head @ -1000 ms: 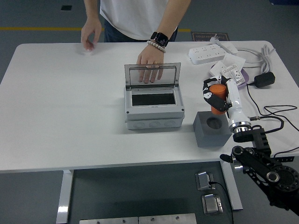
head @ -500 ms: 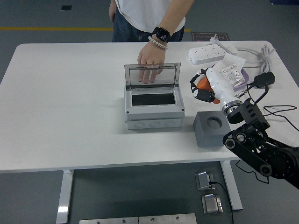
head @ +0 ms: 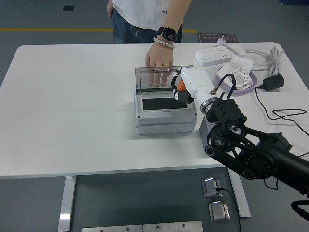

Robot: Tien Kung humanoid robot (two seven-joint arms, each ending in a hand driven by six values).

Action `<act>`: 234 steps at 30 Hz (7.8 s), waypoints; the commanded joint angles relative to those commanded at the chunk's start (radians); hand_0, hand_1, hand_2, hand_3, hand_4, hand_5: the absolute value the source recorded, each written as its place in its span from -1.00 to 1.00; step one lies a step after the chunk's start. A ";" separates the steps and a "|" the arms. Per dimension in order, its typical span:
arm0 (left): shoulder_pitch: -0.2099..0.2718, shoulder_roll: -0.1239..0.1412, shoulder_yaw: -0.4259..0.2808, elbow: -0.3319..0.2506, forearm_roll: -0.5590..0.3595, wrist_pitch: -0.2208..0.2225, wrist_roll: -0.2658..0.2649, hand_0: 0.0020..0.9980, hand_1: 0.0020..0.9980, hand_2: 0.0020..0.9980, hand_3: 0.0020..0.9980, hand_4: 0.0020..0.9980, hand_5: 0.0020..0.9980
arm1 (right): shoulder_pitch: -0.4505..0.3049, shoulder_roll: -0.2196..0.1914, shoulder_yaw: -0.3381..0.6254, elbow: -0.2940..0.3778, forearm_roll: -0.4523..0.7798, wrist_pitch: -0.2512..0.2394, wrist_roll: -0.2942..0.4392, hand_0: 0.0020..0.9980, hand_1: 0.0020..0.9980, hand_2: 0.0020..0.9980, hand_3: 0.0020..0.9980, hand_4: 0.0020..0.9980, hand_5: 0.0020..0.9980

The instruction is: Fetch the battery,place it into the box,close the lid of the box

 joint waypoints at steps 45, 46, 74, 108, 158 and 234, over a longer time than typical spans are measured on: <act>-0.014 0.005 0.015 0.000 0.001 -0.004 0.002 -0.22 0.18 0.06 0.00 -1.00 -1.00 | 0.084 0.119 -0.088 -0.169 0.060 -0.010 0.069 -0.17 -0.14 -0.17 -0.10 -0.32 -0.83; -0.014 0.005 0.015 0.000 0.001 -0.004 0.002 -0.22 0.18 0.06 0.00 -1.00 -1.00 | 0.083 0.119 -0.088 -0.170 0.062 -0.010 0.070 -0.17 -0.14 -0.17 -0.10 -0.32 -0.83; -0.018 0.000 0.014 0.000 0.006 -0.008 0.006 -0.22 0.19 0.07 0.01 -1.00 -1.00 | 0.064 0.108 -0.081 -0.129 0.143 -0.055 0.089 0.38 0.25 0.27 0.32 0.53 0.08; -0.030 -0.004 0.024 0.000 0.022 -0.025 0.017 -0.23 0.19 0.07 0.00 -1.00 -1.00 | 0.220 0.051 0.044 -0.247 0.461 0.006 0.162 0.12 0.07 0.17 0.25 0.51 0.19; -0.028 -0.001 0.028 0.000 -0.009 -0.018 0.006 -0.23 0.19 0.06 0.00 -1.00 -1.00 | 0.120 -0.171 -0.124 0.127 0.354 0.099 0.010 0.22 0.07 0.19 0.30 0.50 0.38; -0.013 0.002 0.020 0.000 0.011 -0.018 0.003 -0.23 0.20 0.06 0.00 -1.00 -1.00 | -0.535 -0.092 0.664 0.050 1.327 -0.048 0.952 0.29 0.13 0.22 0.36 0.70 0.71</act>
